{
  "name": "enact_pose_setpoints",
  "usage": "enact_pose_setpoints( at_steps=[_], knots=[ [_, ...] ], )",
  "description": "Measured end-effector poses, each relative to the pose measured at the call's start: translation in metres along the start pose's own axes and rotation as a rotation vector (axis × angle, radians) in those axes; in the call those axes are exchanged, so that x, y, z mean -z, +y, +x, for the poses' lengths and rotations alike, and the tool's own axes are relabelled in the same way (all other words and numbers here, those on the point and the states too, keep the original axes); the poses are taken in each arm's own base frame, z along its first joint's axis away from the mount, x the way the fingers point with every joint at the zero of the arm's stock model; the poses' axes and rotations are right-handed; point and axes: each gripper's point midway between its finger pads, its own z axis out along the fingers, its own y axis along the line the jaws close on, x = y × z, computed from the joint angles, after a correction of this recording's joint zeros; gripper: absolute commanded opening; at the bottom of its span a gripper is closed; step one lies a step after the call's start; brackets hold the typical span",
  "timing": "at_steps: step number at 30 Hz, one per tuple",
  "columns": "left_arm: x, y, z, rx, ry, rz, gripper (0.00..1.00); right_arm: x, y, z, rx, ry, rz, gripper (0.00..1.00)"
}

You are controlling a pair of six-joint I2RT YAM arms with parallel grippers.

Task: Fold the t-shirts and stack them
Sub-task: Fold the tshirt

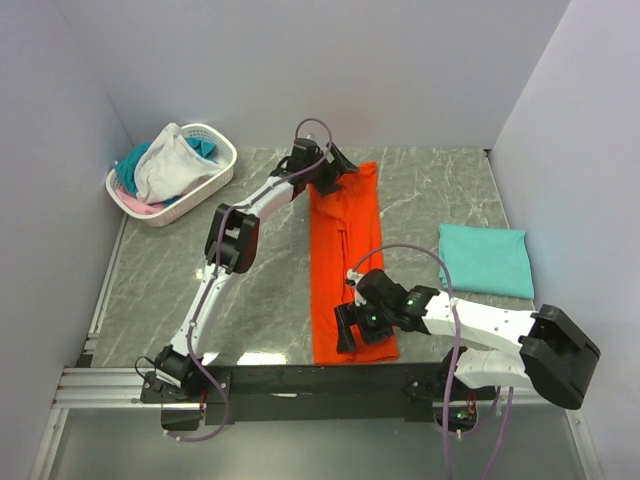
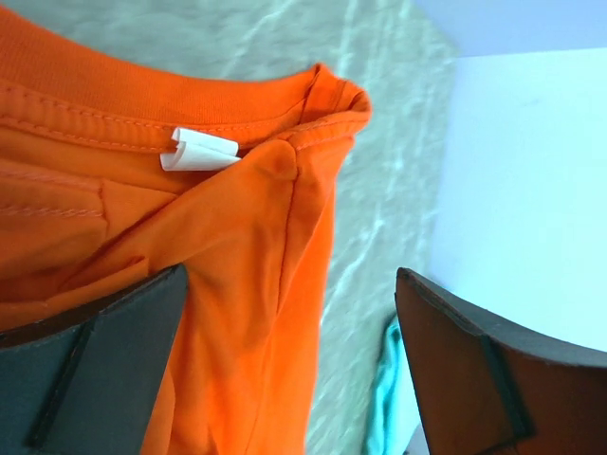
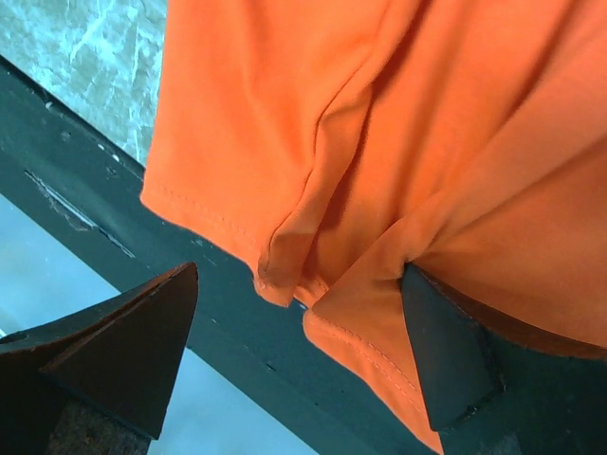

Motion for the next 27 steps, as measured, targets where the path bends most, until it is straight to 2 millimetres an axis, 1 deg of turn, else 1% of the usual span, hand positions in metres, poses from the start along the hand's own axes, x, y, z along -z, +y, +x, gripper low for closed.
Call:
enact_pose_setpoints(
  at_steps=[5,9,11,13,15,17,20,22,23,25,27],
  knots=[
    [-0.014,-0.011,-0.003,0.041,-0.038,0.077,0.99,-0.002,0.002,-0.002,0.011,0.016,0.015,0.94],
    [-0.021,-0.014,-0.010,0.057,-0.087,0.112,0.99,0.002,-0.003,-0.003,0.018,0.023,0.058,0.95],
    [-0.024,-0.015,-0.015,0.063,-0.117,0.124,0.99,0.007,-0.006,-0.010,0.019,0.002,0.103,0.97],
    [-0.025,-0.016,-0.021,0.058,-0.148,0.136,0.99,0.016,-0.009,-0.027,0.017,-0.059,0.164,1.00],
    [-0.026,-0.016,-0.026,0.039,-0.177,0.129,0.99,0.032,-0.007,-0.052,0.012,-0.155,0.213,1.00],
    [-0.025,-0.016,-0.031,0.010,-0.201,0.122,0.99,0.055,0.002,-0.082,0.003,-0.287,0.229,1.00],
    [-0.017,-0.023,-0.039,-0.036,-0.233,0.101,0.99,0.095,0.020,-0.117,-0.023,-0.489,0.193,1.00],
    [-0.005,-0.042,-0.048,-0.072,-0.257,0.111,0.99,0.121,0.028,-0.132,-0.055,-0.610,0.166,1.00],
    [0.003,-0.054,-0.053,-0.087,-0.268,0.120,0.99,0.131,0.029,-0.138,-0.074,-0.660,0.160,1.00],
    [0.029,-0.093,-0.067,-0.139,-0.302,0.157,1.00,0.145,0.027,-0.143,-0.114,-0.725,0.162,1.00],
    [0.064,-0.138,-0.077,-0.190,-0.341,0.206,0.99,0.156,0.021,-0.148,-0.180,-0.786,0.178,1.00]
  ],
)
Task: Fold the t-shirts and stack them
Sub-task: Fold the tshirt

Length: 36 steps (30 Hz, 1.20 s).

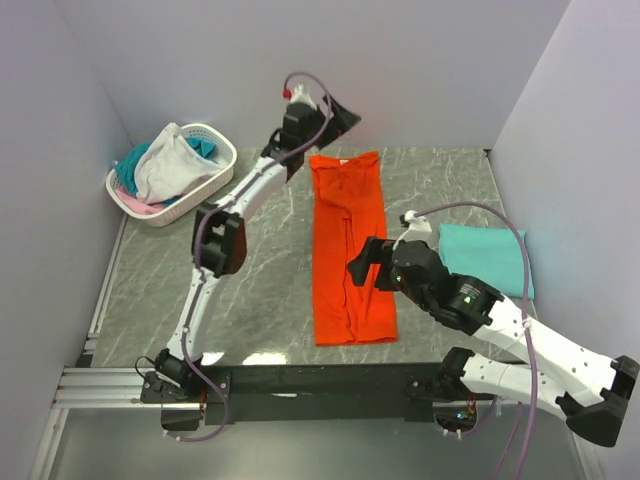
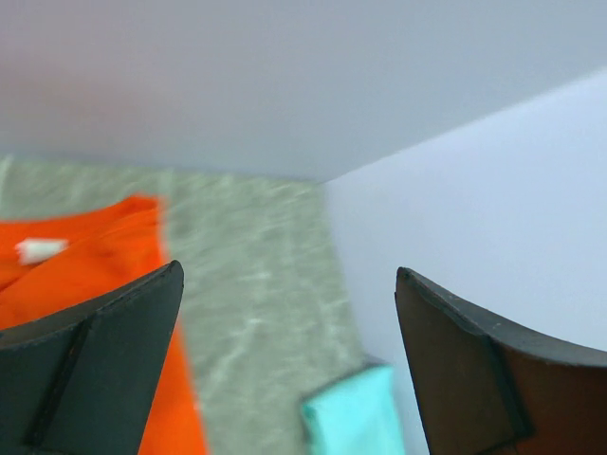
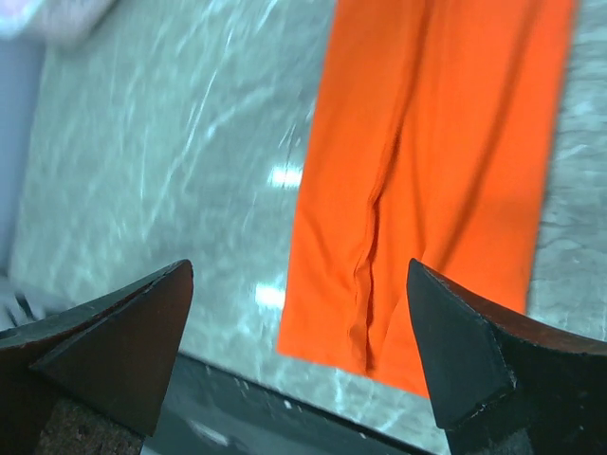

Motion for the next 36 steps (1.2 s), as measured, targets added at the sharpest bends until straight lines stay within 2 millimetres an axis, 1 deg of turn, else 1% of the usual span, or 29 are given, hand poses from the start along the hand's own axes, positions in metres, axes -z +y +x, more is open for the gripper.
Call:
enact_pose_setpoints(
  at_steps=[3,4,6,7,8,9,11,12,13,14,16,18,19,20,22,23,25,28,30,34,35,36],
  knots=[
    [0.051,-0.087,-0.039,-0.074,-0.049,0.102,0.99,0.002,-0.009,-0.007,-0.059,-0.039,0.033,1.00],
    [0.073,-0.112,-0.047,-0.097,-0.057,0.136,0.99,0.003,-0.012,-0.007,-0.076,-0.049,0.039,1.00],
    [0.126,-0.159,-0.060,-0.136,-0.066,0.191,0.99,0.005,-0.020,-0.005,-0.094,-0.059,0.050,1.00],
    [0.152,-0.171,-0.059,-0.154,-0.064,0.201,0.99,0.007,-0.023,-0.003,-0.100,-0.060,0.054,1.00],
    [0.175,-0.180,-0.057,-0.162,-0.060,0.207,0.99,0.008,-0.027,-0.001,-0.106,-0.063,0.059,1.00],
    [0.199,-0.182,-0.050,-0.171,-0.053,0.203,0.99,0.011,-0.031,0.001,-0.111,-0.060,0.064,1.00],
    [0.244,-0.171,-0.028,-0.175,-0.025,0.169,1.00,0.014,-0.038,0.006,-0.116,-0.056,0.073,0.99],
    [0.257,-0.158,-0.014,-0.169,-0.003,0.142,0.99,0.015,-0.042,0.010,-0.119,-0.050,0.080,0.99],
    [0.269,-0.140,0.003,-0.164,0.023,0.105,0.99,0.016,-0.047,0.014,-0.120,-0.041,0.092,0.99],
    [0.282,-0.117,0.025,-0.153,0.062,0.056,0.99,0.016,-0.052,0.020,-0.118,-0.029,0.106,0.99],
    [0.298,-0.067,0.071,-0.125,0.152,-0.051,0.99,0.015,-0.063,0.032,-0.109,0.002,0.138,0.99],
    [0.322,-0.005,0.129,-0.097,0.275,-0.199,0.99,0.014,-0.073,0.046,-0.102,0.038,0.171,0.97],
    [0.335,0.019,0.152,-0.088,0.326,-0.260,0.99,0.014,-0.078,0.053,-0.100,0.057,0.183,0.96],
    [0.352,0.041,0.177,-0.079,0.388,-0.318,0.99,0.012,-0.082,0.062,-0.099,0.082,0.195,0.95],
    [0.378,0.063,0.210,-0.076,0.472,-0.380,0.99,0.011,-0.092,0.078,-0.096,0.128,0.223,0.93],
    [0.388,0.067,0.223,-0.074,0.505,-0.393,0.99,0.010,-0.096,0.086,-0.098,0.152,0.236,0.93],
    [0.401,0.065,0.242,-0.069,0.552,-0.389,1.00,0.009,-0.105,0.103,-0.103,0.201,0.263,0.90],
    [0.408,0.058,0.262,-0.049,0.590,-0.369,0.99,0.007,-0.116,0.123,-0.121,0.259,0.300,0.86],
    [0.410,0.057,0.274,-0.037,0.615,-0.373,0.96,0.007,-0.123,0.135,-0.137,0.292,0.319,0.85],
    [0.414,0.069,0.296,-0.029,0.669,-0.430,0.90,0.005,-0.129,0.147,-0.179,0.317,0.336,0.81],
    [0.416,0.072,0.300,-0.030,0.680,-0.445,0.85,0.005,-0.130,0.149,-0.185,0.320,0.339,0.79],
    [0.417,0.075,0.304,-0.031,0.689,-0.458,0.83,0.004,-0.132,0.151,-0.195,0.322,0.340,0.76]
  ],
)
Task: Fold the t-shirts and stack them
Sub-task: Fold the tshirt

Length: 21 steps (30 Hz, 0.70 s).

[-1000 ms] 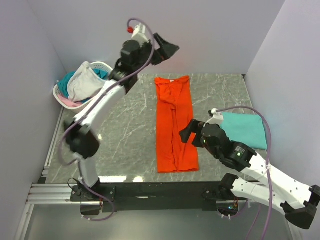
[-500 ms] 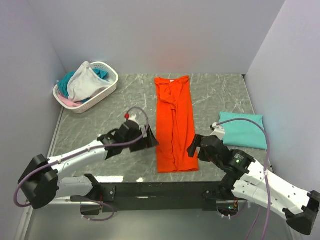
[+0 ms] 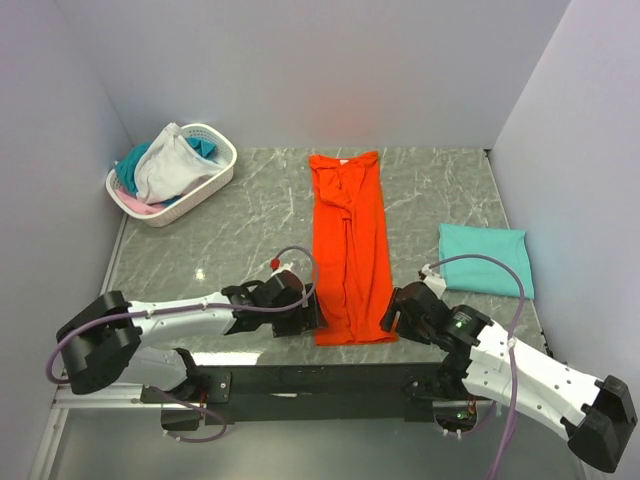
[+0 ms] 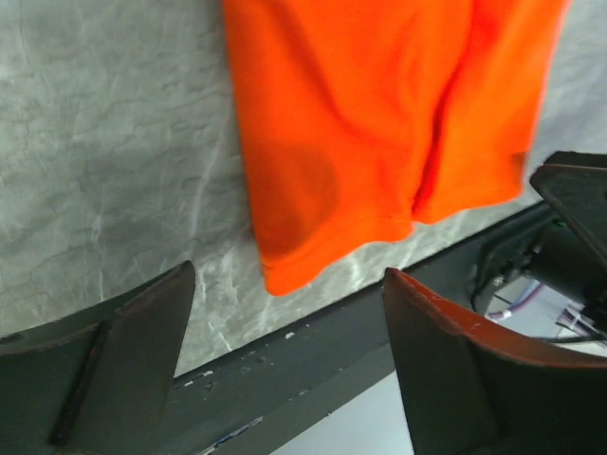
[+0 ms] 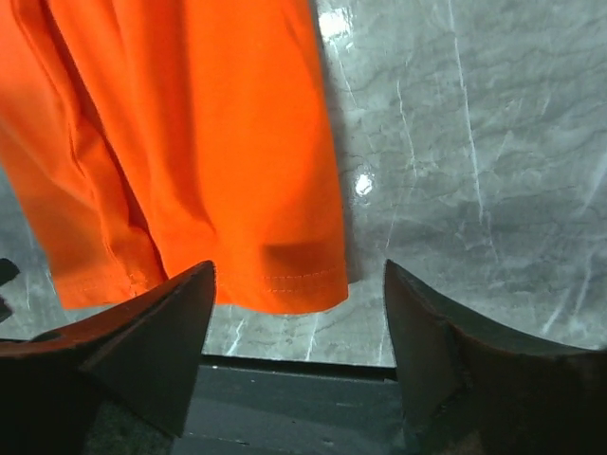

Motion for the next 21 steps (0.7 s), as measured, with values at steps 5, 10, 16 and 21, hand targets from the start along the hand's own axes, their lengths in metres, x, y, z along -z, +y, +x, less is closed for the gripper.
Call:
enact_pose_setpoints(
  at_steps=[5,10,16,21],
  knots=[
    [-0.014,0.011,0.008,0.021,0.028,-0.052,0.66,-0.007,-0.004,0.001,-0.041,0.014,0.001,0.61],
    [-0.024,0.006,0.009,0.032,0.046,-0.043,0.55,-0.017,-0.007,0.004,-0.065,0.047,0.006,0.43],
    [-0.029,0.006,0.013,0.043,0.065,-0.046,0.43,-0.022,-0.009,0.016,-0.055,0.121,0.020,0.42],
    [-0.029,0.005,0.019,0.056,0.079,-0.042,0.41,-0.022,-0.008,0.020,-0.063,0.148,0.017,0.42]
  ],
)
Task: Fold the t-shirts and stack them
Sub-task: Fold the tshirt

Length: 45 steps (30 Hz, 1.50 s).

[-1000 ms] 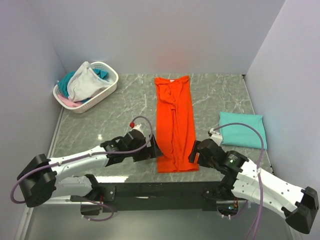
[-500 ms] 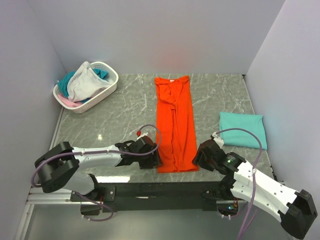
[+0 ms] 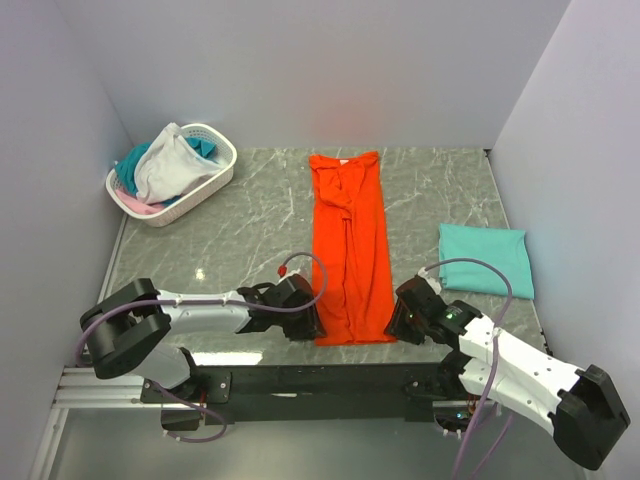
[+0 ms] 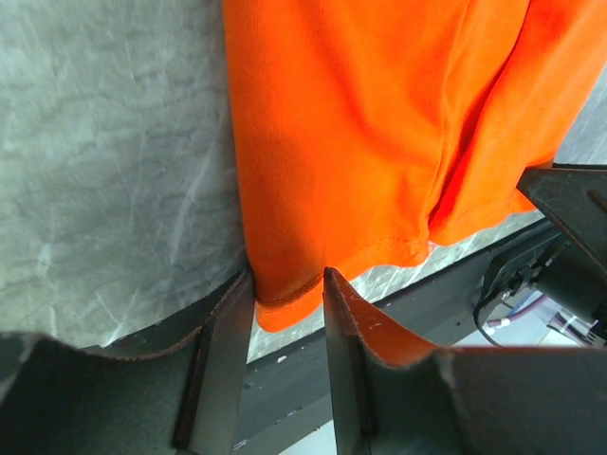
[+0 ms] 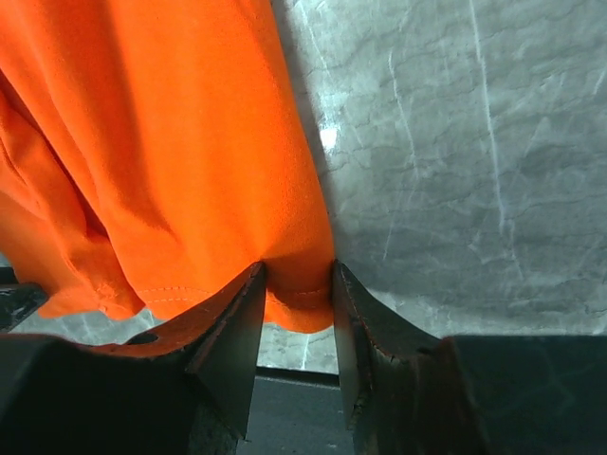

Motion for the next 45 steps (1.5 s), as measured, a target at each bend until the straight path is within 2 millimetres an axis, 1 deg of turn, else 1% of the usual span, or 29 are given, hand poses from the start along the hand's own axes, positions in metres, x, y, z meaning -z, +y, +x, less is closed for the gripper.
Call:
enact_pose_setpoints(
  at_steps=[3,5,8,9,10,11,12,14,15,16,18,19,20,21,26,29,33,37,39,43,45],
  knots=[
    [-0.001,0.000,0.004,0.012,0.009,0.009,0.38,0.000,0.001,0.002,-0.007,0.008,-0.012,0.41],
    [-0.001,0.000,0.005,0.019,0.015,0.011,0.32,0.001,0.002,0.003,-0.013,0.008,-0.023,0.41],
    [-0.001,0.001,0.010,0.019,0.023,0.006,0.27,0.001,0.002,0.005,-0.020,0.013,-0.032,0.39],
    [-0.001,0.001,0.011,0.016,0.026,0.006,0.26,0.001,0.002,0.006,-0.020,0.016,-0.034,0.36],
    [-0.001,0.001,0.012,0.016,0.028,0.005,0.20,0.001,0.002,0.006,-0.021,0.018,-0.036,0.35],
    [-0.001,0.001,0.013,0.016,0.030,0.005,0.18,0.001,0.002,0.007,-0.023,0.018,-0.038,0.33],
    [-0.001,0.002,0.015,0.016,0.034,0.000,0.18,0.001,0.002,0.007,-0.024,0.018,-0.041,0.29],
    [-0.002,0.003,0.016,0.015,0.037,-0.002,0.13,0.001,0.001,0.010,-0.027,0.028,-0.045,0.21],
    [-0.002,0.003,0.017,0.016,0.039,-0.003,0.11,0.000,0.001,0.011,-0.027,0.032,-0.048,0.14],
    [-0.002,0.003,0.018,0.016,0.040,-0.003,0.08,0.000,0.002,0.012,-0.027,0.036,-0.053,0.12],
    [-0.001,0.002,0.019,0.017,0.042,-0.003,0.05,0.000,0.002,0.014,-0.027,0.044,-0.062,0.06],
    [-0.001,0.003,0.019,0.017,0.042,-0.005,0.02,0.000,0.003,0.014,-0.026,0.045,-0.065,0.05],
    [0.000,0.003,0.020,0.016,0.041,-0.008,0.02,0.001,0.004,0.014,-0.022,0.046,-0.071,0.04],
    [0.001,0.004,0.020,0.014,0.040,-0.013,0.01,0.002,0.004,0.014,-0.019,0.045,-0.076,0.00],
    [0.004,0.007,0.018,0.000,0.035,-0.041,0.01,0.007,0.013,0.010,-0.002,0.019,-0.132,0.00],
    [0.006,0.001,0.015,-0.020,0.029,-0.045,0.01,0.011,0.019,0.004,0.009,-0.010,-0.165,0.00],
    [0.011,-0.017,0.004,-0.060,0.000,-0.028,0.01,0.019,0.028,-0.008,0.029,-0.054,-0.189,0.00],
    [0.017,-0.035,-0.018,-0.080,-0.057,-0.002,0.01,0.029,0.042,-0.026,0.051,-0.115,-0.210,0.00],
    [0.018,-0.038,-0.030,-0.079,-0.081,0.004,0.01,0.032,0.048,-0.036,0.061,-0.147,-0.209,0.00],
    [0.023,-0.041,-0.059,-0.073,-0.134,0.012,0.01,0.039,0.063,-0.062,0.072,-0.222,-0.206,0.00],
    [0.025,-0.046,-0.072,-0.080,-0.158,0.021,0.01,0.042,0.071,-0.076,0.068,-0.259,-0.215,0.00]
  ],
)
